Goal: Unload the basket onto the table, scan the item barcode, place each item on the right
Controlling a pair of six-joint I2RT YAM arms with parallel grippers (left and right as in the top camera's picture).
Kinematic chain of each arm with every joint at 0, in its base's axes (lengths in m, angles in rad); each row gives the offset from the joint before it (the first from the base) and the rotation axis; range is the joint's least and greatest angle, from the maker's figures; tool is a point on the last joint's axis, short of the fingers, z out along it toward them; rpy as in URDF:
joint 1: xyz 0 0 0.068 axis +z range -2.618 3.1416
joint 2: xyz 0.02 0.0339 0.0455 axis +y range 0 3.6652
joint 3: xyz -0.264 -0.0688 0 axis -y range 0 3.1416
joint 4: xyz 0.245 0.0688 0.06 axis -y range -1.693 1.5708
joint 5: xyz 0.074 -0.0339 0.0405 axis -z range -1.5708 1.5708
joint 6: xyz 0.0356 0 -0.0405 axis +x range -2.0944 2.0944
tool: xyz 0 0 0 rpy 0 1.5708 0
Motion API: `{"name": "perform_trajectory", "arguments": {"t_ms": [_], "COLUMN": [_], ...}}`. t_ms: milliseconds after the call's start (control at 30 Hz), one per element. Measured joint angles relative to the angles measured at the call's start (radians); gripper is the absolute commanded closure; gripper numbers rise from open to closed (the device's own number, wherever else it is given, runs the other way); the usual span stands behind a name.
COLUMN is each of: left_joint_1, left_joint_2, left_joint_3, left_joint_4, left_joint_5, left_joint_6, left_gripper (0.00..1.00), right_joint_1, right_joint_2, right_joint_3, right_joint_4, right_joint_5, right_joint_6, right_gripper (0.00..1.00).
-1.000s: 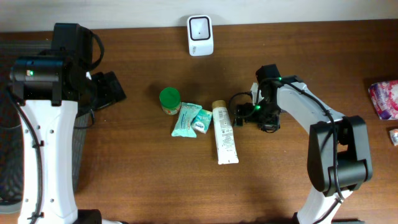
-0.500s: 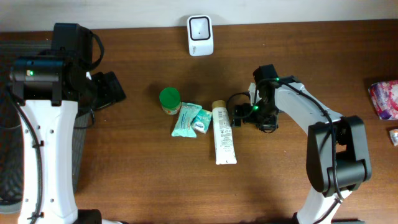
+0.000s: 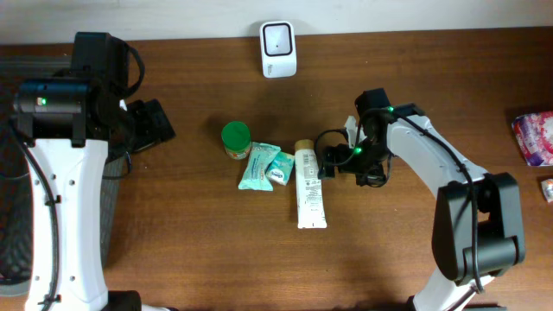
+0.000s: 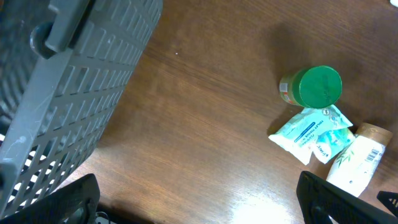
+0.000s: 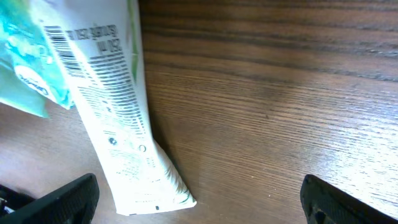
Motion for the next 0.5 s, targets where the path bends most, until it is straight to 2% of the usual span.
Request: {"name": "perform_trajectory", "arguments": {"t_ms": [500], "left_joint_1": [0.0], "left_joint_2": [0.0], "left_joint_3": [0.0], "left_joint_4": [0.0], "left_joint_5": [0.0], "left_joint_6": [0.0], "left_gripper": [0.01], "right_joint_1": [0.0], "right_joint_2": [-0.002], "right_joint_3": [0.005], "right_joint_4": [0.019], "right_joint_5": [0.0], "right_joint_6": [0.0], "right_gripper": [0.01]}}
